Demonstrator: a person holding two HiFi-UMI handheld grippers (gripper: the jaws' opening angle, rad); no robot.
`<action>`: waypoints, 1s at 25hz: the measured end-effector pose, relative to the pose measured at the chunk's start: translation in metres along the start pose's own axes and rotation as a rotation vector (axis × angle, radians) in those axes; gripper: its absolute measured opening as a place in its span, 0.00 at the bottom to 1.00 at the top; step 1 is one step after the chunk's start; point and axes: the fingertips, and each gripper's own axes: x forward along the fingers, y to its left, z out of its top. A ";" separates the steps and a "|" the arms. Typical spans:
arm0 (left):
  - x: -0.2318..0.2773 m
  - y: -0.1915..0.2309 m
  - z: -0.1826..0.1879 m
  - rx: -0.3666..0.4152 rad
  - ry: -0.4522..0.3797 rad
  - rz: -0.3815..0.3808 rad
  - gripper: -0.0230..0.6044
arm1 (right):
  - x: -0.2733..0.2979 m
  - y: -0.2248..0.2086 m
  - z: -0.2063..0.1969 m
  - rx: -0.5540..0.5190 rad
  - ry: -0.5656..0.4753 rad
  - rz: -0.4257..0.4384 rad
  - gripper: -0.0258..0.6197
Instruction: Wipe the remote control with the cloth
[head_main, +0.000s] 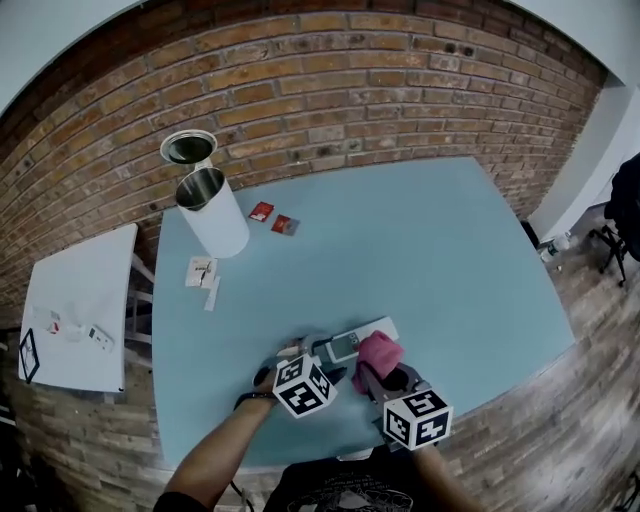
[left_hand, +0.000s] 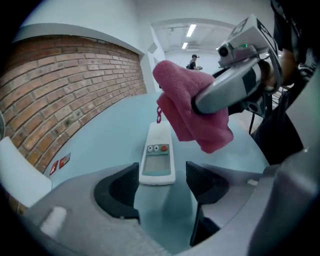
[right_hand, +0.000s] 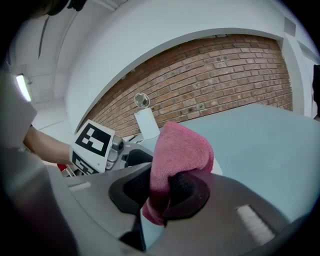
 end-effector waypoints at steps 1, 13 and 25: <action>0.004 0.000 -0.003 0.007 0.018 -0.017 0.53 | 0.003 -0.002 0.003 -0.005 0.004 0.015 0.14; 0.023 0.004 -0.013 -0.115 0.120 -0.112 0.62 | 0.041 -0.003 0.027 0.010 0.050 0.231 0.14; 0.029 -0.001 -0.016 -0.080 0.254 -0.223 0.60 | 0.090 0.025 0.018 -0.025 0.138 0.379 0.14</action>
